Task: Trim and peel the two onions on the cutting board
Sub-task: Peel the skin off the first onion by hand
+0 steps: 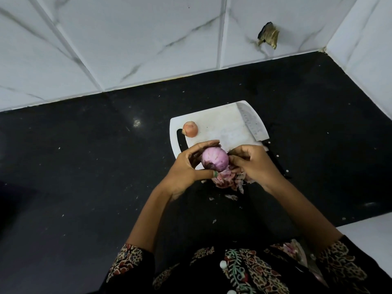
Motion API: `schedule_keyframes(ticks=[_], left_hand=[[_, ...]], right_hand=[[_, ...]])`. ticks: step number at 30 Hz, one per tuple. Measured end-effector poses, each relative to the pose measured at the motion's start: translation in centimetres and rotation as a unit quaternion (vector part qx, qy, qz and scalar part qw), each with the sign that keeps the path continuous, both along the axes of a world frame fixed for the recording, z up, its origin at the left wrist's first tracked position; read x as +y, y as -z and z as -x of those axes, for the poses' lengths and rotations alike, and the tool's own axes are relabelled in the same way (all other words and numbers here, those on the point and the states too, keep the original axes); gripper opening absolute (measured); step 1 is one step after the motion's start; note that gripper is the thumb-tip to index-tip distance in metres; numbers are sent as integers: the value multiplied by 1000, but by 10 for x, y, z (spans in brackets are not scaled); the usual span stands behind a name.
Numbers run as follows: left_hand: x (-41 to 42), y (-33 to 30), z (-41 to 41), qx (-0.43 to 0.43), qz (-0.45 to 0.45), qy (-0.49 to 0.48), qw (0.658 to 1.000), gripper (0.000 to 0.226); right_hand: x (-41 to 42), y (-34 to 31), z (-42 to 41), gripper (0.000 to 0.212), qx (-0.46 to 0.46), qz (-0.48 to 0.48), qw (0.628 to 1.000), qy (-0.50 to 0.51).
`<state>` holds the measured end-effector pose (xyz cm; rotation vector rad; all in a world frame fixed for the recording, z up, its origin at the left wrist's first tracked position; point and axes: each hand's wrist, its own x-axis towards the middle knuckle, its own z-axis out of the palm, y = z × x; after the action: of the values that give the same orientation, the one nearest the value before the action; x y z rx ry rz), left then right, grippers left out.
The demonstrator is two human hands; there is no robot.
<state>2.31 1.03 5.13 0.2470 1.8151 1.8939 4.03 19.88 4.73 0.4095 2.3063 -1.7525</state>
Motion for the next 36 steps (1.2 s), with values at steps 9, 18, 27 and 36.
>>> schedule_keyframes(ticks=[9,18,27,36], left_hand=[[1,1,3,19,22,-4,1000,69],[6,2,3,41,48,-36,997,65],[17,-1,-1,13,8,-23,1000,42],[33,1,-4,108,11,-97,989,24]], right_hand=[[6,5,-8,32,3,-329,944,-9],[14,4,-11,25,20,-204,978,-49],[-6,-6,-17,30,-19,243,969,29],[-6,-8,-18,33,41,286,956,60]])
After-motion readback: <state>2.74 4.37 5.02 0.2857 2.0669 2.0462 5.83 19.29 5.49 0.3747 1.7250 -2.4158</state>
